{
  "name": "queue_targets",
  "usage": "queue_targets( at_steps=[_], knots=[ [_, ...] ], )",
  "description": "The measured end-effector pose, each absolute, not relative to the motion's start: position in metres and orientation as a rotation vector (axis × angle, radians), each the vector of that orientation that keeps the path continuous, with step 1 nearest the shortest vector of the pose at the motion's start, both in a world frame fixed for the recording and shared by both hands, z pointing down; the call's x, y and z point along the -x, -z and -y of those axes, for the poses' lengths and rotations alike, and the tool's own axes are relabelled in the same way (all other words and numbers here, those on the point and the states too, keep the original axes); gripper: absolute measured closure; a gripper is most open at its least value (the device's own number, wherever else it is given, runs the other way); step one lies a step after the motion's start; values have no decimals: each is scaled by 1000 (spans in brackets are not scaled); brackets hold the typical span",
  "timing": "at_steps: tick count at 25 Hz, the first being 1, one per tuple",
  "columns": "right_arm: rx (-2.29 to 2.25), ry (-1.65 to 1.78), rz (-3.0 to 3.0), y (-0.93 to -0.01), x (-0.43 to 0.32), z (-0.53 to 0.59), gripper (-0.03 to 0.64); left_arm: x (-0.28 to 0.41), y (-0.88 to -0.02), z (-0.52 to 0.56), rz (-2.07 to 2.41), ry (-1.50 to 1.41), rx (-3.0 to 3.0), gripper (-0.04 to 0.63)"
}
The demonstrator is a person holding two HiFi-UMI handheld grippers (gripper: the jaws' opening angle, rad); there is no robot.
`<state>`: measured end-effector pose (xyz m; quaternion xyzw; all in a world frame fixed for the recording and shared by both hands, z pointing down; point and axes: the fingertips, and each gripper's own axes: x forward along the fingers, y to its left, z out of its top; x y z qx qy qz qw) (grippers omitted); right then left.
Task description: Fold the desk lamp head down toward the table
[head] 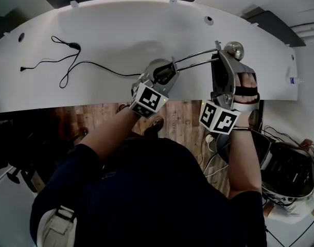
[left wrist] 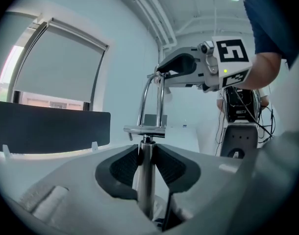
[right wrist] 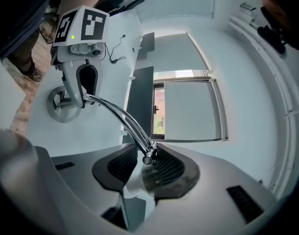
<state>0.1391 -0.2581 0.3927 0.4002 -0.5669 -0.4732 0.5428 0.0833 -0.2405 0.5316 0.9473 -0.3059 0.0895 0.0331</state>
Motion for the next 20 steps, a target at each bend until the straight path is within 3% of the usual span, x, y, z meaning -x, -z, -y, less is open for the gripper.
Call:
queue_targets(
  at_steps=[11, 20],
  knots=[
    [-1096, 755, 1535, -434, -183, 263, 500, -78, -525, 241, 936, -234, -2869, 485],
    [-1247, 499, 1679, -479, -162, 229, 511, -40, -521, 204, 923, -157, -2910, 484]
  ],
)
